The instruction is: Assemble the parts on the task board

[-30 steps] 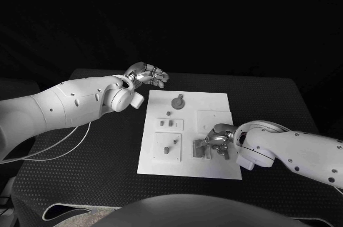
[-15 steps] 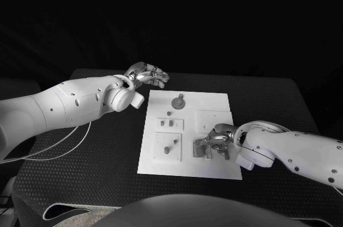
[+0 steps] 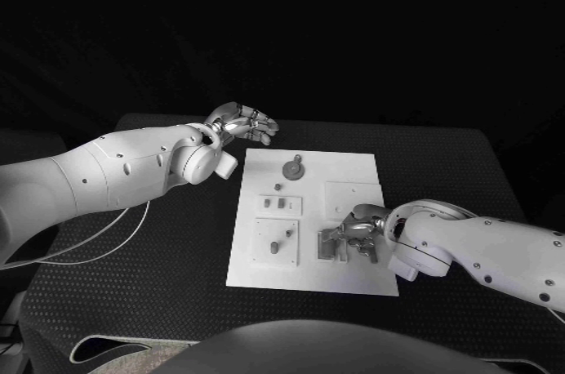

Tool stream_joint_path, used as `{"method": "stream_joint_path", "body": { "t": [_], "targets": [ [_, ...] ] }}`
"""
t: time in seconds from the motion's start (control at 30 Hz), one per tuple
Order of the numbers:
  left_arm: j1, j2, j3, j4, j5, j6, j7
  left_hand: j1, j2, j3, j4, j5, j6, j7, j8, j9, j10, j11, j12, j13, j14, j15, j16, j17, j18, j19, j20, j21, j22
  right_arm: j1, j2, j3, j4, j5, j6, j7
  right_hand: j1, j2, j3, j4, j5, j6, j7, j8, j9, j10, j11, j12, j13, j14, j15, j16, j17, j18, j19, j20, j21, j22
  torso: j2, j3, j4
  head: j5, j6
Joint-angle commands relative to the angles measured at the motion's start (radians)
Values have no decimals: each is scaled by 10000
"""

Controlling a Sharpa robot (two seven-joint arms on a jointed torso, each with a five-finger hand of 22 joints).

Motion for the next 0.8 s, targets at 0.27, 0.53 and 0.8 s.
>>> {"method": "stream_joint_path", "body": {
  "t": [0.27, 0.53, 0.8],
  "targets": [
    [13, 8, 9, 20, 50, 109, 77, -118, 8, -44, 17, -2, 16, -37, 57, -13, 38, -14, -3, -13, 43, 13, -43, 27, -30, -14, 23, 22, -13, -12, -4, -6, 23, -90, 167, 61, 32, -213, 32, 128, -39, 172, 261, -49, 22, -56, 39, -39, -21, -110, 14, -56, -32, -39, -57, 18, -47, 173, 2, -2, 4, 2, 2],
    [13, 10, 9, 18, 50, 108, 79, -113, 11, -42, 15, -2, 18, -38, 59, -14, 40, -15, -2, -13, 44, 13, -49, 36, -29, -15, 22, 22, -15, -12, 1, -9, 30, -145, 253, 58, 480, 229, 3, -346, -39, 168, 268, -40, 84, -79, 48, 21, -34, -93, 27, -27, 25, -39, -89, 24, -3, 202, 1, -4, 3, 2, 2],
    [13, 13, 9, 12, 50, 102, 77, -110, 10, -41, 12, -2, 20, -39, 62, -15, 42, -16, -1, -13, 45, 13, -57, 47, -29, -16, 22, 23, -17, -12, 3, -13, 42, -227, 218, 79, 507, 284, -61, -472, -40, 167, 270, -45, 97, -85, 50, 32, -46, -104, 31, -28, 11, -39, -100, 37, 0, 198, 2, -2, 4, 25, 2]
  ]
}}
